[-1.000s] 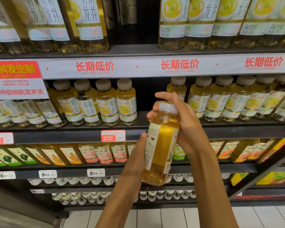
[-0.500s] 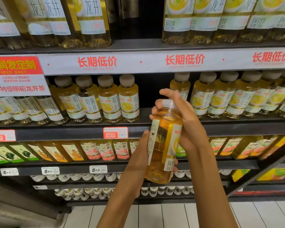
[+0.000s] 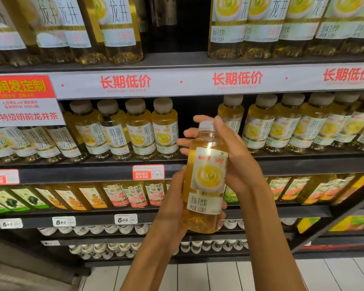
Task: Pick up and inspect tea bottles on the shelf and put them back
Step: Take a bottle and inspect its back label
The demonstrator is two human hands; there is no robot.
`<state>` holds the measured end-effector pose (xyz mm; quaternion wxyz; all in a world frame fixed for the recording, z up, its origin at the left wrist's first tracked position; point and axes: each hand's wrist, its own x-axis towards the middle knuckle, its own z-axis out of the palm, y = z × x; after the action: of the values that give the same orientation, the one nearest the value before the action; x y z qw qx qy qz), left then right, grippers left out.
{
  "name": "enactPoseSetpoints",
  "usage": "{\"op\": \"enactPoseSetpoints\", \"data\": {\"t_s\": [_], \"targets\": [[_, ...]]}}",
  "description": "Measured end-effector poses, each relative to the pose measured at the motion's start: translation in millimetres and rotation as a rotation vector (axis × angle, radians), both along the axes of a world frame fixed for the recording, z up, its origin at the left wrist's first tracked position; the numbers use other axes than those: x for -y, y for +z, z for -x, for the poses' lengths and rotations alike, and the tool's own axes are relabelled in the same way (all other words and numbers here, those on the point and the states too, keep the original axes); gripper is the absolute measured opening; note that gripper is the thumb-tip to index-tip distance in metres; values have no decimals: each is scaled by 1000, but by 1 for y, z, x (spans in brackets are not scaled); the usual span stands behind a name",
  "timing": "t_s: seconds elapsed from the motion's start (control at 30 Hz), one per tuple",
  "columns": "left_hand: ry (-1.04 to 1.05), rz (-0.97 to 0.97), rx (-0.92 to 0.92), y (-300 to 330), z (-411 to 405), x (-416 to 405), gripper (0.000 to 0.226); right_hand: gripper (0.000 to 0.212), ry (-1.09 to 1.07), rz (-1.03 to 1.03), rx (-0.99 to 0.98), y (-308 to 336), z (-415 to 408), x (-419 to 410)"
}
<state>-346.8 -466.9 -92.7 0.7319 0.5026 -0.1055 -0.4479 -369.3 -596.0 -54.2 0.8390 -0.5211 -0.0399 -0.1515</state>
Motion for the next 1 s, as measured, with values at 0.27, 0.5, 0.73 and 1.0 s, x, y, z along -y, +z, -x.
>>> {"op": "enactPoseSetpoints", "data": {"t_s": [0.27, 0.5, 0.73, 1.0], "targets": [[129, -109, 181, 6, 1, -2, 59, 23, -133, 149, 29, 6, 3, 2], [2, 27, 47, -2, 4, -5, 62, 33, -94, 43, -49, 5, -2, 5], [-147, 76, -9, -8, 7, -5, 61, 24, -5, -106, 52, 3, 5, 6], [13, -71, 305, 4, 10, -9, 65, 28, -250, 144, -41, 7, 15, 5]]}}
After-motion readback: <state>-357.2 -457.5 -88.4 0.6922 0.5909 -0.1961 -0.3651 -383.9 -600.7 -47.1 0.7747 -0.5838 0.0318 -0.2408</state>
